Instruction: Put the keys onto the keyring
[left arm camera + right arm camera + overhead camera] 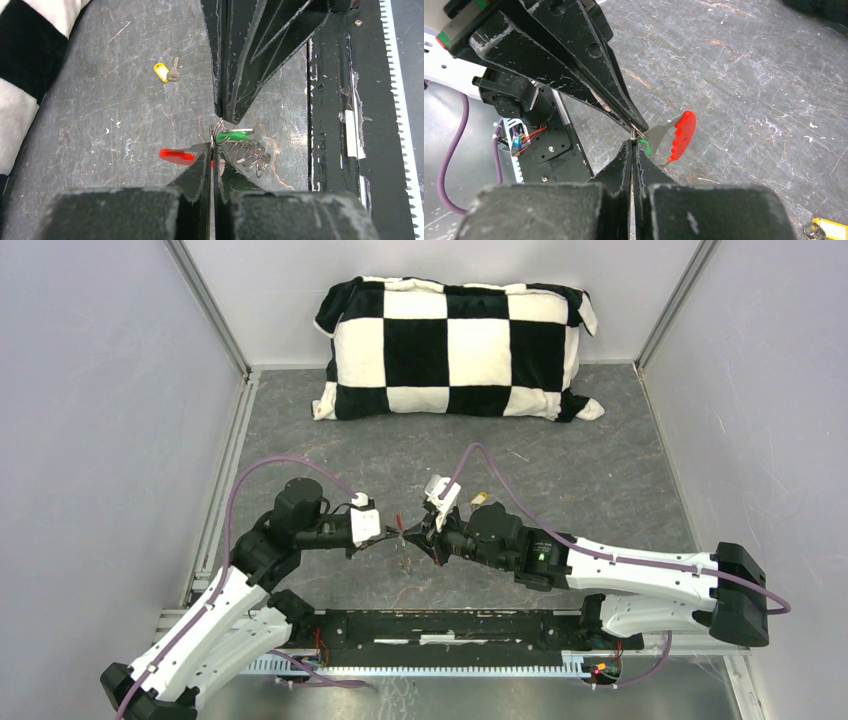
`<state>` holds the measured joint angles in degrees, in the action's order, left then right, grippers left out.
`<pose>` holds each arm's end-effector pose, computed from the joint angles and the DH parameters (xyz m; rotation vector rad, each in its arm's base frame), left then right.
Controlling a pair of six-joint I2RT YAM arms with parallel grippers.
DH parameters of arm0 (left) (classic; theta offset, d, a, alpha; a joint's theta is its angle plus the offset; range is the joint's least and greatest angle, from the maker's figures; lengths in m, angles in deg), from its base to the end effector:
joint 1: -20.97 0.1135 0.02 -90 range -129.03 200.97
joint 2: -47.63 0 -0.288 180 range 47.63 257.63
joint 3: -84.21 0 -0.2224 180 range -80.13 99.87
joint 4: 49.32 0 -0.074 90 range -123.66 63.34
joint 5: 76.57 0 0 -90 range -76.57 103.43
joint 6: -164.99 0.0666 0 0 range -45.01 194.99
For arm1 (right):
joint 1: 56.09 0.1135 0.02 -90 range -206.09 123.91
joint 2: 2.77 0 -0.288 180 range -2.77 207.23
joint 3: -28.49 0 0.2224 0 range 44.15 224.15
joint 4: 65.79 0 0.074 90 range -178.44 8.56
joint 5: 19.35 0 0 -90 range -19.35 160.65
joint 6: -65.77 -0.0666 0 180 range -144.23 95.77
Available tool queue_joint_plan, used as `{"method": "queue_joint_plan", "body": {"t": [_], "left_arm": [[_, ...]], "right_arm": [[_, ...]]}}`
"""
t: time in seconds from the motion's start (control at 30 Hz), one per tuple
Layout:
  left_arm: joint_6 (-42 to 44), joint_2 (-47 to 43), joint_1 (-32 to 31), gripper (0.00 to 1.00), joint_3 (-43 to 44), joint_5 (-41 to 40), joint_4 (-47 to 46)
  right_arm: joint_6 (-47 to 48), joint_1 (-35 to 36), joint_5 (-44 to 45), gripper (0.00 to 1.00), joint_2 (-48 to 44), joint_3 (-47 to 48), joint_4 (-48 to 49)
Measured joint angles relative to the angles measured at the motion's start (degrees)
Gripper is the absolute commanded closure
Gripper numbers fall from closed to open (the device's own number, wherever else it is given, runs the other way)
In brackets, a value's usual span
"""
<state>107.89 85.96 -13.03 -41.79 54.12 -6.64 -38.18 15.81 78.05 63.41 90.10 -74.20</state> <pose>0.0745 -0.1026 0.2956 1.4405 1.3790 -0.7325 0.0895 0.2462 0.3278 -0.8337 1.7071 0.9383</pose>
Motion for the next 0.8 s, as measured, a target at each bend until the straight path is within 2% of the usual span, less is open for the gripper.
{"method": "queue_joint_plan", "body": {"t": [0.8], "left_arm": [[1.01, -4.17, 0.17, 0.98, -1.57, 0.44, -2.19]], "right_arm": [[-3.67, 0.39, 2.4, 1.0, -0.83, -0.2, 0.92]]}}
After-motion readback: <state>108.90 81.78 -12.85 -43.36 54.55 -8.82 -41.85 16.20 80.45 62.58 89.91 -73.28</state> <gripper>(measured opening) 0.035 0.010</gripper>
